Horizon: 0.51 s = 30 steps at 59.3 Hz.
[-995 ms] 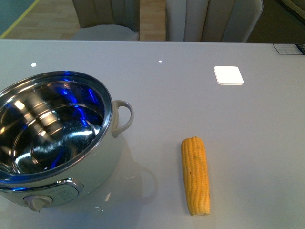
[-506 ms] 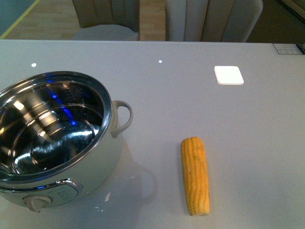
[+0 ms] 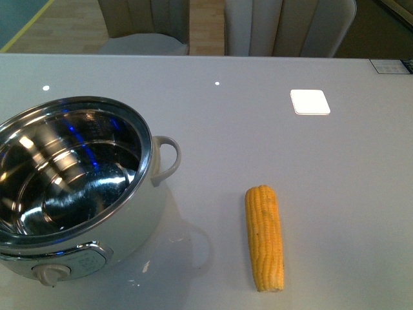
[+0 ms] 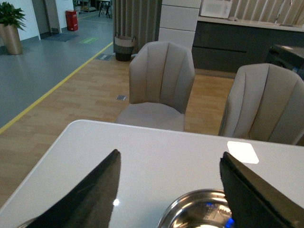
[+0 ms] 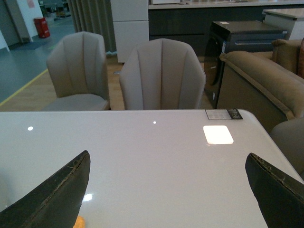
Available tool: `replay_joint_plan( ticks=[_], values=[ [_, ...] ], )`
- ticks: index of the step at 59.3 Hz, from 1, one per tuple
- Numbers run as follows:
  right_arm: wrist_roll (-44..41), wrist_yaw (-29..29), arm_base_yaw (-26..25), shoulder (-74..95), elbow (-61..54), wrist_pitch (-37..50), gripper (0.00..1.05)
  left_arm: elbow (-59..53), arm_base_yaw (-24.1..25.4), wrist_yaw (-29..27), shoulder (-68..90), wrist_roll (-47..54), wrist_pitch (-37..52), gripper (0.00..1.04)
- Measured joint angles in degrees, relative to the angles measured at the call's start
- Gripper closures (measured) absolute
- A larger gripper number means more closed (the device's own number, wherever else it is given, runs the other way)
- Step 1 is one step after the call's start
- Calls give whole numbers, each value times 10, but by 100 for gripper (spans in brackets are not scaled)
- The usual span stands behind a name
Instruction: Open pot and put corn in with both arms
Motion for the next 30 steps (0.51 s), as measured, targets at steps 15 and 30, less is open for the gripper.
replay_joint_plan(
  ticks=[15, 30],
  values=[
    [0, 0, 0, 0, 0, 0, 9, -59, -81, -82, -106, 19, -47, 87],
    [0, 0, 0, 0, 0, 0, 9, -92, -139, -137, -195, 21, -101, 101]
  ],
)
